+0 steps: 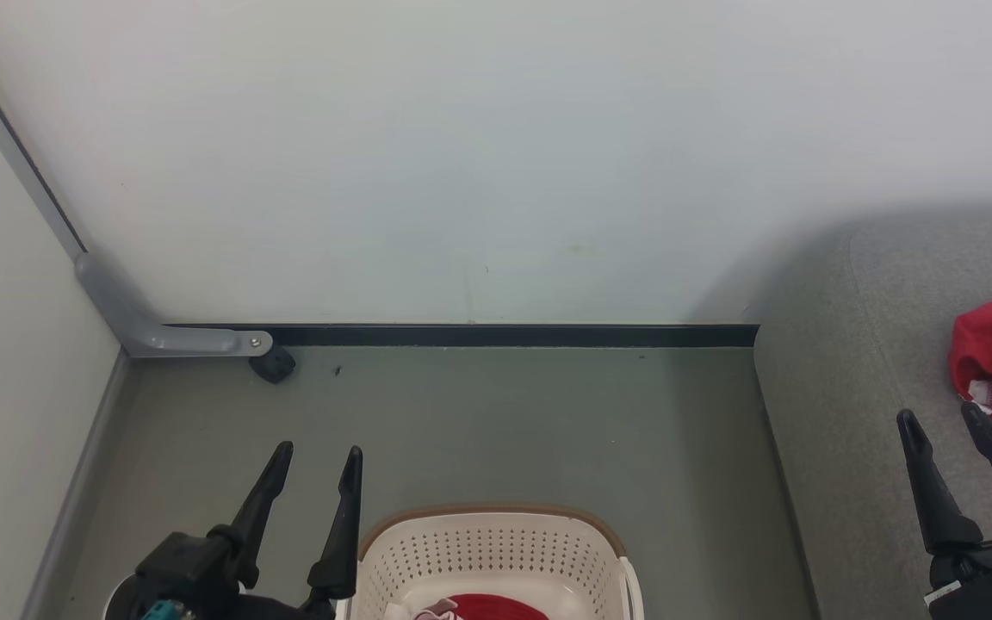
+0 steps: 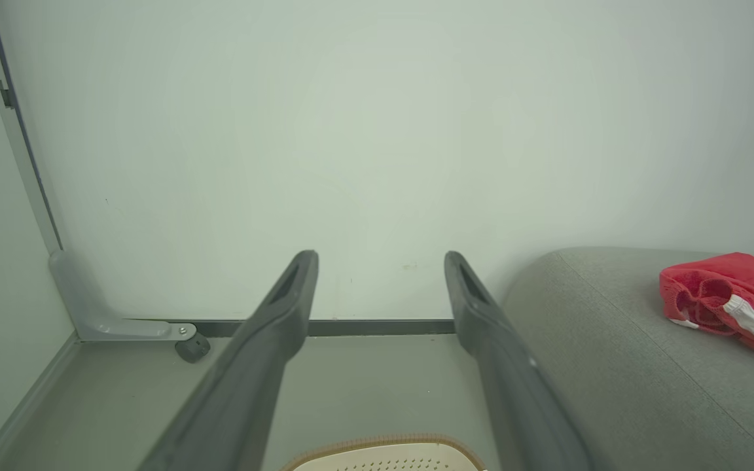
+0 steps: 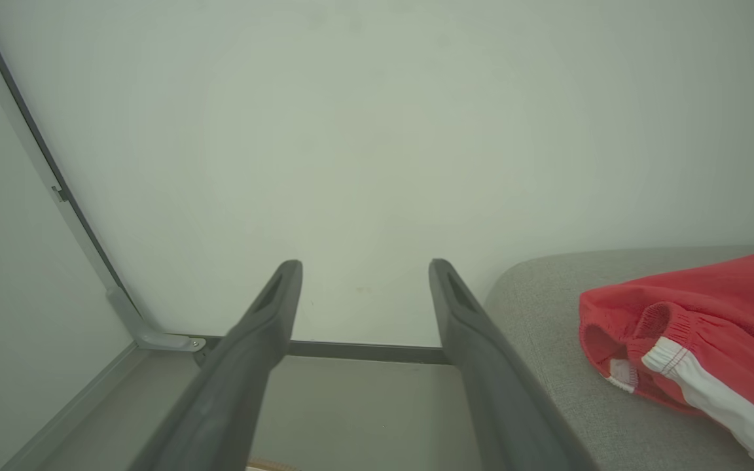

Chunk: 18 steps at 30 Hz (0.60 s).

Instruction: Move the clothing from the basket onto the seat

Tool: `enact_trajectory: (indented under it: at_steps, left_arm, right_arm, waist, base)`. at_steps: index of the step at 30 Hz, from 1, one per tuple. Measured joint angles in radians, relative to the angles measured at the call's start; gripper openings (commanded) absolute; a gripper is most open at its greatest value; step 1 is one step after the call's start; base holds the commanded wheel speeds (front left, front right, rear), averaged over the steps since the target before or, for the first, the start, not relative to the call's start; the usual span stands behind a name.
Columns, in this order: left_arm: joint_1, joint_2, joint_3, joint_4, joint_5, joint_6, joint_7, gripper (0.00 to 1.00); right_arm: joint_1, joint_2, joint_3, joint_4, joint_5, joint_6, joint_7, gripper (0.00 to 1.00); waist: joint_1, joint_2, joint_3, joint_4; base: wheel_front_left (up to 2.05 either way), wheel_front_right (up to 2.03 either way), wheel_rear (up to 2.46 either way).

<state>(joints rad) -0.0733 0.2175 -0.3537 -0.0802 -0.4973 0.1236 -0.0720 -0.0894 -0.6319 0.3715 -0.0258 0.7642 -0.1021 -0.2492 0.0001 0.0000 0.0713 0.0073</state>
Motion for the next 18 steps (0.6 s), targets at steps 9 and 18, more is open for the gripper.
enact_trajectory:
  at_steps: [9,18]
  left_arm:
    - [0.000,-0.024,0.014,-0.018,0.015,0.000,0.000,1.00]
    - [0.000,-0.036,0.018,-0.017,0.016,0.001,0.000,1.00]
  right_arm:
    - [0.001,0.004,-0.023,-0.011,-0.023,-0.003,0.000,1.00]
    - [0.001,0.012,-0.034,-0.020,-0.029,-0.003,0.000,1.00]
  waist:
    - [0.0000,0.0000,0.023,-0.004]
    - [0.0000,0.0000,0.037,-0.004]
  base:
    - [0.00,0.00,0.00]
    - [0.00,0.00,0.00]
